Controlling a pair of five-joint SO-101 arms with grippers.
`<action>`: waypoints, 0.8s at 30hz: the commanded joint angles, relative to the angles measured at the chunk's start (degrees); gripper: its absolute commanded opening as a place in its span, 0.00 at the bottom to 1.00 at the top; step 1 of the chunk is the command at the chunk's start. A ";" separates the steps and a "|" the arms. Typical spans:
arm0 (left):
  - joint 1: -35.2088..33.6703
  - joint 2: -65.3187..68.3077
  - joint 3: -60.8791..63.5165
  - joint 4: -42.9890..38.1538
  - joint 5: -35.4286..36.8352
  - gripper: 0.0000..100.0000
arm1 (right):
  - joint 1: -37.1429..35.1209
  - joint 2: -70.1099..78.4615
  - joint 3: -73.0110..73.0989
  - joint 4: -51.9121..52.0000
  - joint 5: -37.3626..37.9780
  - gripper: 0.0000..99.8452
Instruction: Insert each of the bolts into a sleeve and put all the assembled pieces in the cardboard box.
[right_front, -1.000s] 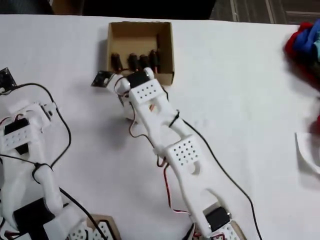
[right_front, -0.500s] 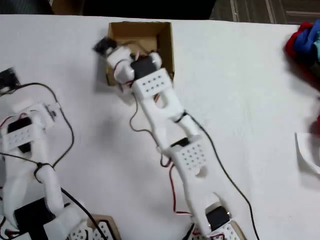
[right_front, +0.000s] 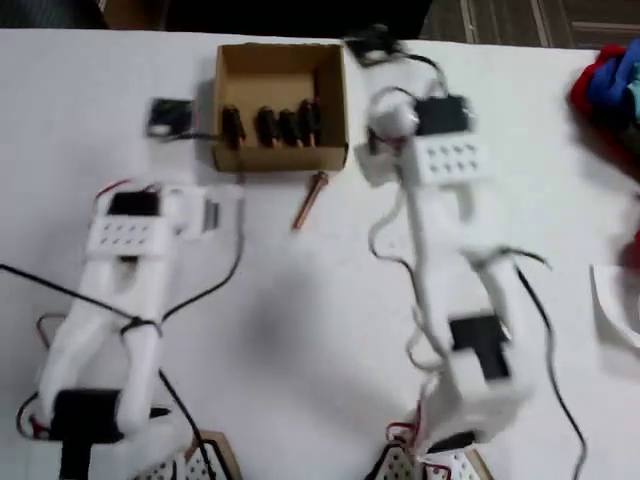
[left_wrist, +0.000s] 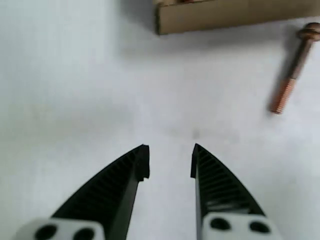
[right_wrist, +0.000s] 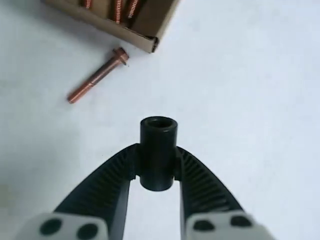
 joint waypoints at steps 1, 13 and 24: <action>7.12 6.95 -13.67 6.95 -0.35 0.16 | 3.30 -19.38 31.56 -17.71 0.26 0.02; 14.86 48.97 -64.57 24.70 7.38 0.16 | 12.00 -32.57 69.89 -53.41 -16.62 0.02; 16.79 70.95 -99.47 31.56 7.74 0.16 | 12.26 -19.65 63.47 -54.73 -16.62 0.02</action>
